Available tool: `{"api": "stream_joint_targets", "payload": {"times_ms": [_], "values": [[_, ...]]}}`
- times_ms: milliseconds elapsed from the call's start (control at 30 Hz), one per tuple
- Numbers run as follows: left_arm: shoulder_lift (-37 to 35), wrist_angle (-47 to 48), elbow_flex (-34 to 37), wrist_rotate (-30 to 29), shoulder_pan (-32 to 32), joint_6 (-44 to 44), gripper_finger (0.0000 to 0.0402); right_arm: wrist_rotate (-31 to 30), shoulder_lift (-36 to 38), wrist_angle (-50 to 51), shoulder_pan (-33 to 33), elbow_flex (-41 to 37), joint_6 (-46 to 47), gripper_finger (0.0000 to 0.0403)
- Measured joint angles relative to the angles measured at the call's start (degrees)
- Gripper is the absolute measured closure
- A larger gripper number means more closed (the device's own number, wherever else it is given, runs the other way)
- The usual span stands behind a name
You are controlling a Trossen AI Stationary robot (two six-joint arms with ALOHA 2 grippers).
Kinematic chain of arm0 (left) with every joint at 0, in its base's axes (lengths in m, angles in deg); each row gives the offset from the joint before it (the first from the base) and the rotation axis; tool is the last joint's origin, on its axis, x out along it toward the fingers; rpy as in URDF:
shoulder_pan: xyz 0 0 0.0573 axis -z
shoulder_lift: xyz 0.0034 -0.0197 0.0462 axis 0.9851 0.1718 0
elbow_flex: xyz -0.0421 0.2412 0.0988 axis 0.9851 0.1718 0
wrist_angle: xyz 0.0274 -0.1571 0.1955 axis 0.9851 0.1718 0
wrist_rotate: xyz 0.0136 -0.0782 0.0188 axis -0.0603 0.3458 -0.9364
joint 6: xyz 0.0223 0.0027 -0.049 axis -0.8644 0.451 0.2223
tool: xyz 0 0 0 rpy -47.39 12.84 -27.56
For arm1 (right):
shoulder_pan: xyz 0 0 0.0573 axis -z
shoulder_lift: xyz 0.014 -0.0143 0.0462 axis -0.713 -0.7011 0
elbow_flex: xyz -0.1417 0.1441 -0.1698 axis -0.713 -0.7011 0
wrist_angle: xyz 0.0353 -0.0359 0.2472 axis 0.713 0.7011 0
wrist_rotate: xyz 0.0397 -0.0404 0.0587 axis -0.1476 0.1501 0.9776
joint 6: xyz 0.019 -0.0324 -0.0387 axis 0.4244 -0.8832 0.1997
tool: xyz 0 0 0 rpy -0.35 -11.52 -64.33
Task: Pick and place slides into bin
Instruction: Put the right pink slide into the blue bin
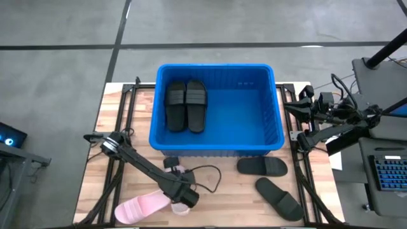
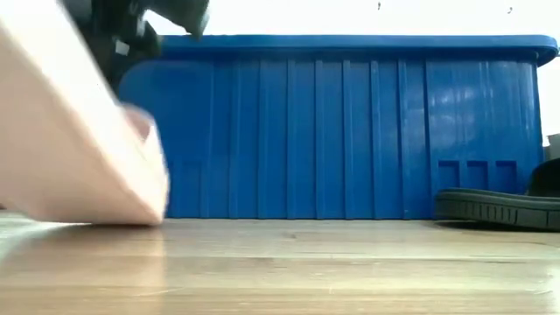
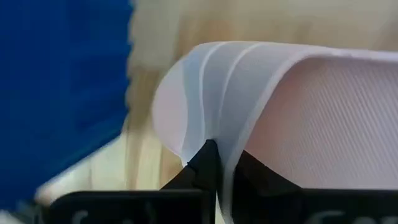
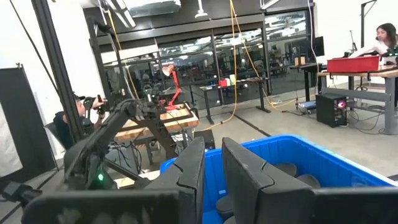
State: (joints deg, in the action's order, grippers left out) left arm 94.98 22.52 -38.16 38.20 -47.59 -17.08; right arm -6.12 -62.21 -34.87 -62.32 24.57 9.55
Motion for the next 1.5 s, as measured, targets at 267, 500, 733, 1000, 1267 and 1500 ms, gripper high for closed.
{"api": "stream_joint_targets", "payload": {"times_ms": [267,500,733,1000,1267,1500], "values": [[-9.01,-17.94,-0.12,1.99,-1.56,-22.81,0.0401,0.01,0.00,0.02,0.01,0.00,0.00,0.0355],[-18.19,-21.78,-0.16,1.06,-5.77,-24.53,0.0401,0.01,0.00,0.01,0.02,0.00,0.37,0.0355],[-24.00,-37.29,-0.32,-5.56,-8.92,-30.71,0.0401,0.07,-0.02,0.00,0.00,0.00,0.70,0.0355],[-26.26,-53.56,-0.49,-11.08,-14.23,-37.30,0.0402,0.06,-0.04,-0.01,0.00,0.00,0.70,0.0355],[-25.44,-67.87,-0.45,-12.05,-20.96,-45.91,0.0402,0.04,-0.04,-0.02,0.00,0.00,1.52,0.0355],[-24.19,-72.23,-0.44,-12.36,-27.85,-45.38,0.0402,-0.08,-0.06,-1.99,0.00,0.00,2.05,0.0355]]}}
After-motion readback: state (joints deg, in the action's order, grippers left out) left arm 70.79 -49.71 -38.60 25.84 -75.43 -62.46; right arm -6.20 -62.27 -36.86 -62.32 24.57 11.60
